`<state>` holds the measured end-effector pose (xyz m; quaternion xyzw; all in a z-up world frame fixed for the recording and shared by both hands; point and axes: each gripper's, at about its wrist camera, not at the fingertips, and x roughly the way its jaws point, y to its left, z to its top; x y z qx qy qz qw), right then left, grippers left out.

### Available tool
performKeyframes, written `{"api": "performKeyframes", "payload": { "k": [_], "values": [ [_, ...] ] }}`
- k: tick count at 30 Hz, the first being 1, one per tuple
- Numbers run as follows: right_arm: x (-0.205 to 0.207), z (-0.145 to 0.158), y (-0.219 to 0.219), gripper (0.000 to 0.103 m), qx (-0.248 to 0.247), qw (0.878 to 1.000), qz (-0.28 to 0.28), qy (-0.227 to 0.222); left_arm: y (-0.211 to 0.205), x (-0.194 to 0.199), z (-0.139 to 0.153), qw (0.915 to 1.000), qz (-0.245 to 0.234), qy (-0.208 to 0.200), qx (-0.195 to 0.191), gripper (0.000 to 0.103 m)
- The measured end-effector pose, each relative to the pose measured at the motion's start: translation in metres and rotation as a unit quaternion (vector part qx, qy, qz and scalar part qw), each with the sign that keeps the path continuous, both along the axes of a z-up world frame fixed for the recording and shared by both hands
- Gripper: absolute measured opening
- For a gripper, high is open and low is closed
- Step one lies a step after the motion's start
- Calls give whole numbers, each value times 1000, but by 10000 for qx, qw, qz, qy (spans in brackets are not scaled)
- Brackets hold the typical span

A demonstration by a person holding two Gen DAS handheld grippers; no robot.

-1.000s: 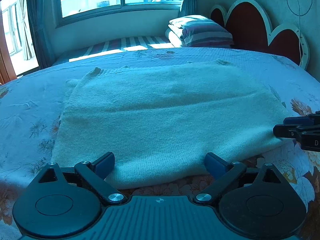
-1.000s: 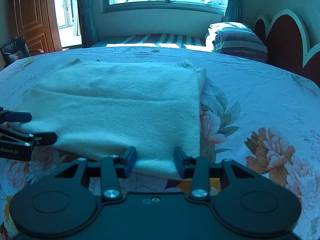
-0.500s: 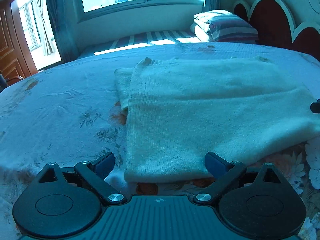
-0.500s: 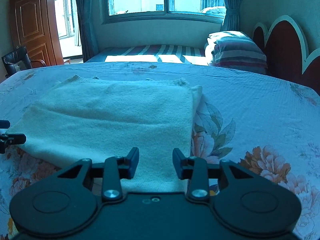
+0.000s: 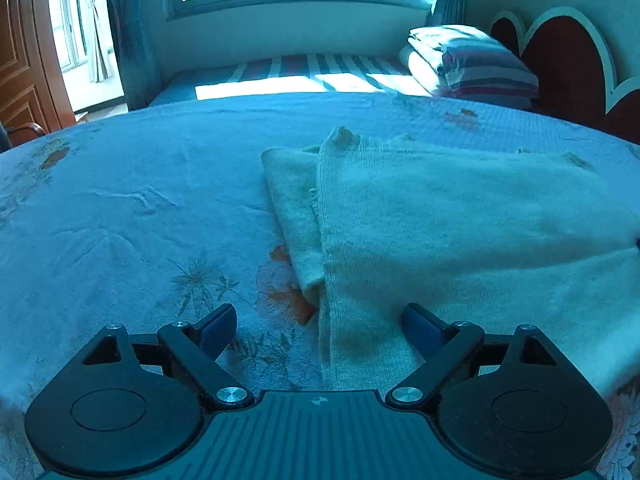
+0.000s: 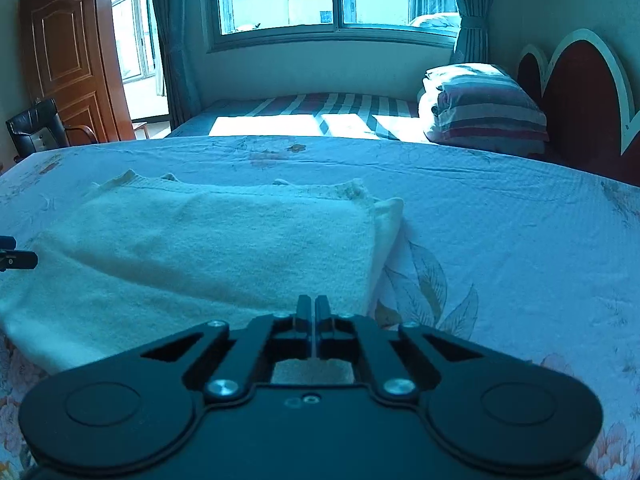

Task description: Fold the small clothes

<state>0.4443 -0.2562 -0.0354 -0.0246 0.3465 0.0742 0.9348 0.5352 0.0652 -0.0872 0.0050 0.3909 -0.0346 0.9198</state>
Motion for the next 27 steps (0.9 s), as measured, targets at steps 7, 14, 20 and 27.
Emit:
{"api": "performKeyframes", "payload": {
  "k": [7, 14, 20, 27],
  "values": [
    [-5, 2, -13, 25, 426, 9991, -9, -75, 8, -1, 3, 9972, -147, 102, -731, 74],
    [-5, 5, -17, 25, 557, 9984, 17, -74, 37, 14, -1, 9791, -410, 439, -1945, 72],
    [-12, 14, -15, 25, 569, 9982, -145, -92, 70, 43, -19, 9363, -207, 917, -3384, 72],
    [-33, 31, -25, 26, 770, 9951, -621, -52, 73, 75, -32, 9155, -351, 1502, -3716, 72]
  ]
}}
